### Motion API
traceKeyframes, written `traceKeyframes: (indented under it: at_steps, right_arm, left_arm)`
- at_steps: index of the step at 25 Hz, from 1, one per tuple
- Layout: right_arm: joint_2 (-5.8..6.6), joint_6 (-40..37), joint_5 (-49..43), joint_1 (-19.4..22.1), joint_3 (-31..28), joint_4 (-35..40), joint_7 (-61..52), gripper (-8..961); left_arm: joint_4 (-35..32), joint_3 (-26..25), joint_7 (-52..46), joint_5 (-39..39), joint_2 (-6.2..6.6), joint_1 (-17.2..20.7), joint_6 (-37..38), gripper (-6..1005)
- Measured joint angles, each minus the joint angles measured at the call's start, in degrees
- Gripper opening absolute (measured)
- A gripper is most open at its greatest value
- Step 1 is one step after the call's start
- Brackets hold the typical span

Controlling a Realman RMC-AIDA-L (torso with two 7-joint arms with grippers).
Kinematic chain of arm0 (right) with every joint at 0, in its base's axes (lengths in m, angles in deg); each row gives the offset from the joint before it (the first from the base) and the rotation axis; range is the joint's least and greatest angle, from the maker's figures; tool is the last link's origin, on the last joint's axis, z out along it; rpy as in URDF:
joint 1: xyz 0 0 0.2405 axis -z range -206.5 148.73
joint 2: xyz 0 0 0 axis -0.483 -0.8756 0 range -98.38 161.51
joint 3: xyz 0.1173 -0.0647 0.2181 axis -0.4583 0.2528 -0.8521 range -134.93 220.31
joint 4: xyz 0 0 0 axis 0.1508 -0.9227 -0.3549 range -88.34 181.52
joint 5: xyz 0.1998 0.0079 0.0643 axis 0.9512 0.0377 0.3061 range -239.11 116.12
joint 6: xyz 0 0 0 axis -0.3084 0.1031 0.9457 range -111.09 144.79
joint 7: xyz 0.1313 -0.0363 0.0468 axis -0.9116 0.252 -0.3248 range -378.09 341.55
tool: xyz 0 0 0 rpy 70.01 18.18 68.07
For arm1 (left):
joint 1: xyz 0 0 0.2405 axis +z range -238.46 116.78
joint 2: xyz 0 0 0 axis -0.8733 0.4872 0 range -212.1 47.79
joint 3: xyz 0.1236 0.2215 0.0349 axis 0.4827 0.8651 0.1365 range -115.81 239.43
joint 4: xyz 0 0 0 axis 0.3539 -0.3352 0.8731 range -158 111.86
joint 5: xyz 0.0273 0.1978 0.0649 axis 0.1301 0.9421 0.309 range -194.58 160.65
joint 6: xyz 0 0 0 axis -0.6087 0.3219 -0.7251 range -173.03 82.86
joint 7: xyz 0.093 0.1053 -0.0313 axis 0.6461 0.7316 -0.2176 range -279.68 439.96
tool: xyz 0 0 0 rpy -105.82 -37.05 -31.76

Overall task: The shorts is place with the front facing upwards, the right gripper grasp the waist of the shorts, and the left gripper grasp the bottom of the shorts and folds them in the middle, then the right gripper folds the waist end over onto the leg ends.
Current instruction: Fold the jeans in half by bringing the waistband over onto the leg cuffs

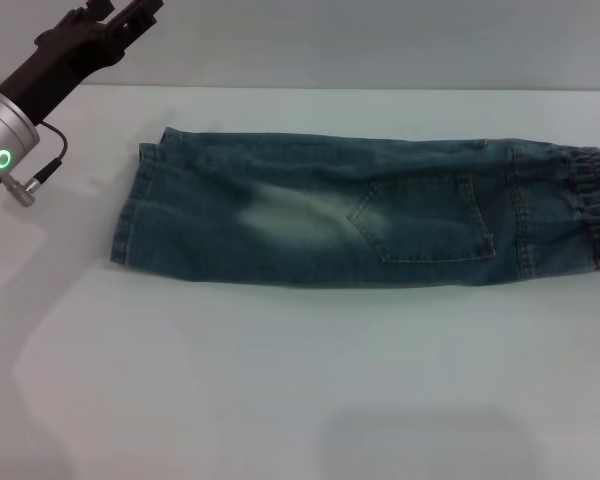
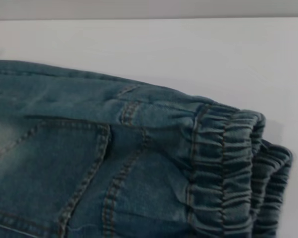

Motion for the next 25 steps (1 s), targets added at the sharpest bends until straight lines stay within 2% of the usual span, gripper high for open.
traceKeyframes:
  at_steps: [4,14,18,21,25]
  right_arm:
    - [-0.23,0.94,-1.16,0.16,0.30,-0.21,-0.07,506]
    - [-2.50,3.23,-2.09,0.11,0.59,-0.08,0.34,506]
    - [-2.93,3.71,-2.08,-0.07,0.61,0.45,0.82,506]
    - [-3.33,3.73,-1.90,-0.16,0.57,0.91,1.39,468]
    - [-4.71,3.73,-1.78,0.45,0.21,4.02,2.00,419]
  left_arm:
    - [-0.02,0.00,0.03,-0.01,-0.02,0.00,-0.15,833]
    - [0.36,0.01,0.06,0.04,-0.03,0.05,0.10,833]
    - [0.54,0.00,0.06,0.08,-0.12,0.30,0.25,833]
    - [1.21,0.00,0.06,0.11,-0.12,0.29,0.28,833]
    - [1.94,0.00,0.06,0.21,-0.12,0.25,0.20,833]
